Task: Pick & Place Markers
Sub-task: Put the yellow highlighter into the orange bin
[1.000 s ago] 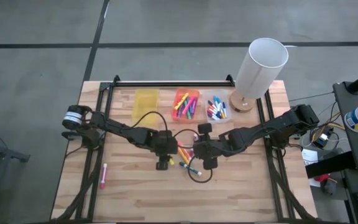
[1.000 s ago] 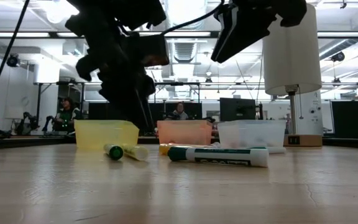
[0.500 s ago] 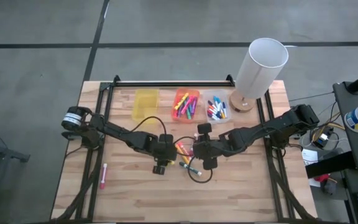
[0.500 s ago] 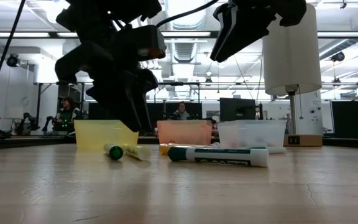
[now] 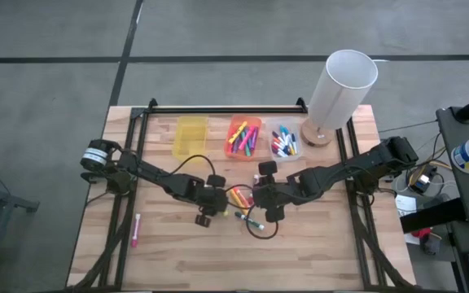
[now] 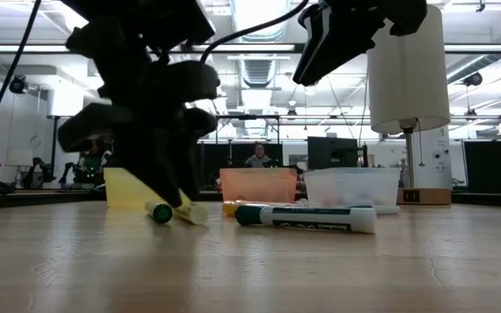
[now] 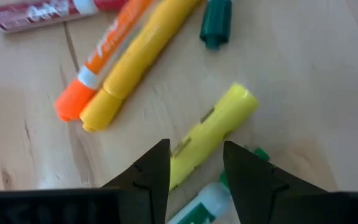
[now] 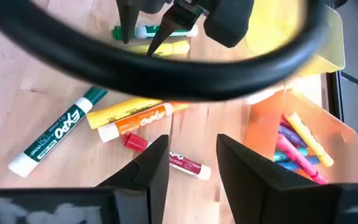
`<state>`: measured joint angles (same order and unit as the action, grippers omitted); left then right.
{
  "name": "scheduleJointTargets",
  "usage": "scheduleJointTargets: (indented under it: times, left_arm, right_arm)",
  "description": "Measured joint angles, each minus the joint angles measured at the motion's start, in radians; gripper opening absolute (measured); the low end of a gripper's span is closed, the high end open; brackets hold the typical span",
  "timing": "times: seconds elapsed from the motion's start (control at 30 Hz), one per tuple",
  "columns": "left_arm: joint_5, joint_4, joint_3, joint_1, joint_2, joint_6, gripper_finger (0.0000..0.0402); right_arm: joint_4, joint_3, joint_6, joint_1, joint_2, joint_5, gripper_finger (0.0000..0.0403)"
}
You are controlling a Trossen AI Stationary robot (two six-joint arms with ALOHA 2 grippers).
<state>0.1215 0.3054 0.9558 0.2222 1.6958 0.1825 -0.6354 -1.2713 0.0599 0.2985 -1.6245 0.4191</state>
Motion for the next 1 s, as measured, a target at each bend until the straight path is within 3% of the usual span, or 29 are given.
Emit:
scheduleJointTargets:
  times: [0.83, 1.0]
  left_arm:
    - [0.000, -0.113, -0.020, -0.005, 0.078, -0.045, 0.0142]
    - [-0.002, -0.113, -0.022, -0.005, 0.062, -0.077, 0.0120]
  right_arm:
    - [0.028, 0.000, 0.004, 0.000, 0.000, 0.000, 0.0128]
    - [0.028, 0.000, 0.003, 0.000, 0.000, 0.000, 0.0128]
